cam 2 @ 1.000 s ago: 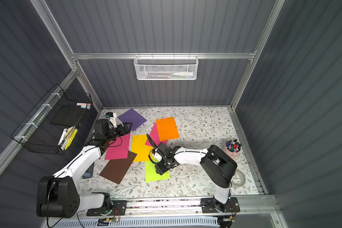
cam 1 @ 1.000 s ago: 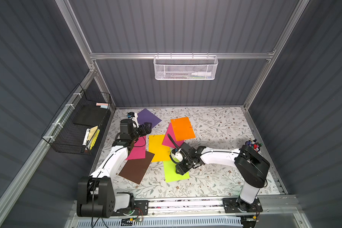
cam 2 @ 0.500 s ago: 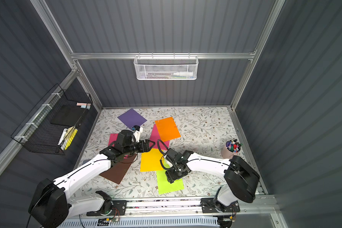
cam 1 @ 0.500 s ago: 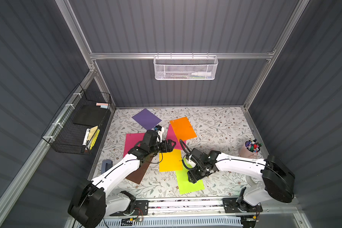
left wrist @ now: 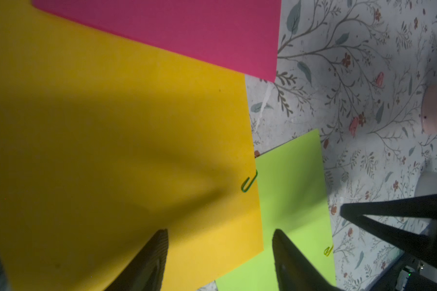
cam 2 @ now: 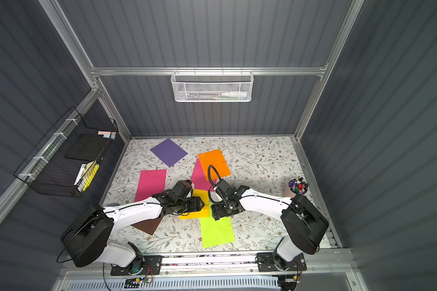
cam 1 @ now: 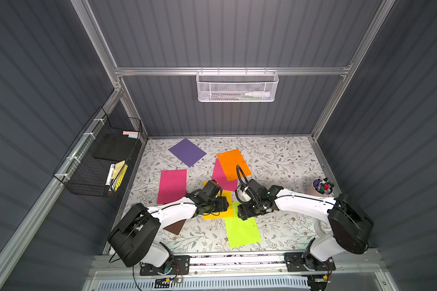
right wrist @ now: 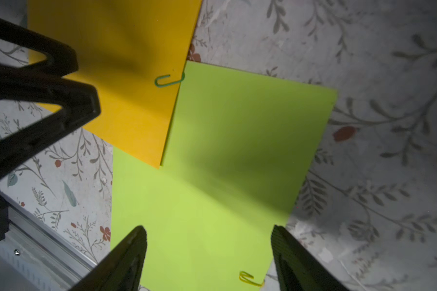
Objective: Unclip the paperclips from the documents
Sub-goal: Move the document to the center of the board.
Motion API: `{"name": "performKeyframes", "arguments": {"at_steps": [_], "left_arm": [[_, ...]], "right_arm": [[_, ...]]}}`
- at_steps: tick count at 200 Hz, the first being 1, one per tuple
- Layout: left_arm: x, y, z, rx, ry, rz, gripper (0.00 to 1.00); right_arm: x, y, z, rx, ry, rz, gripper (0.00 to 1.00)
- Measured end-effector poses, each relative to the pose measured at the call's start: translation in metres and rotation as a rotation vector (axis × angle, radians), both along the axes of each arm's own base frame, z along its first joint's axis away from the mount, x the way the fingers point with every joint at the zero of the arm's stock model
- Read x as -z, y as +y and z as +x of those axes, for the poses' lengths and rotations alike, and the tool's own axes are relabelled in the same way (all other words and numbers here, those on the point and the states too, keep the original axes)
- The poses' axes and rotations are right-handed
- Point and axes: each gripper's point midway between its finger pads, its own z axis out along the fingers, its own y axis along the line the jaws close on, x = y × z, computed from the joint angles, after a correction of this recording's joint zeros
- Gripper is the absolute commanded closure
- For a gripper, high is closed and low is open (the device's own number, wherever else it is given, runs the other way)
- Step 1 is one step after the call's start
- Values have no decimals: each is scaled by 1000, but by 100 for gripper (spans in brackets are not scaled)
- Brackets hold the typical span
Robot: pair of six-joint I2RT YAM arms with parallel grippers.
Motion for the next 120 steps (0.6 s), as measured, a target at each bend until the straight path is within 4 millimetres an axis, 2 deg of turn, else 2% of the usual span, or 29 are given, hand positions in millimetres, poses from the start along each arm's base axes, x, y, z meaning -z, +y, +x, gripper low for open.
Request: {"name": "performKeyframes", "arguments": {"at_steps": [22,41,71,120], "left_arm": [[11,0,4,-34,24,11,31],[14,-4,15,-58,14,1,30],[12,-8,42,-92,-29,-37,30],[10,14,98,-183,-92,-25,29]], "right_arm": [[13,1,0,3,17,-11,20],[12,3,2,7,9,0,20],[13,1,4,17,10,-4,20],[13,-8,-2,26,25,6,20]]}}
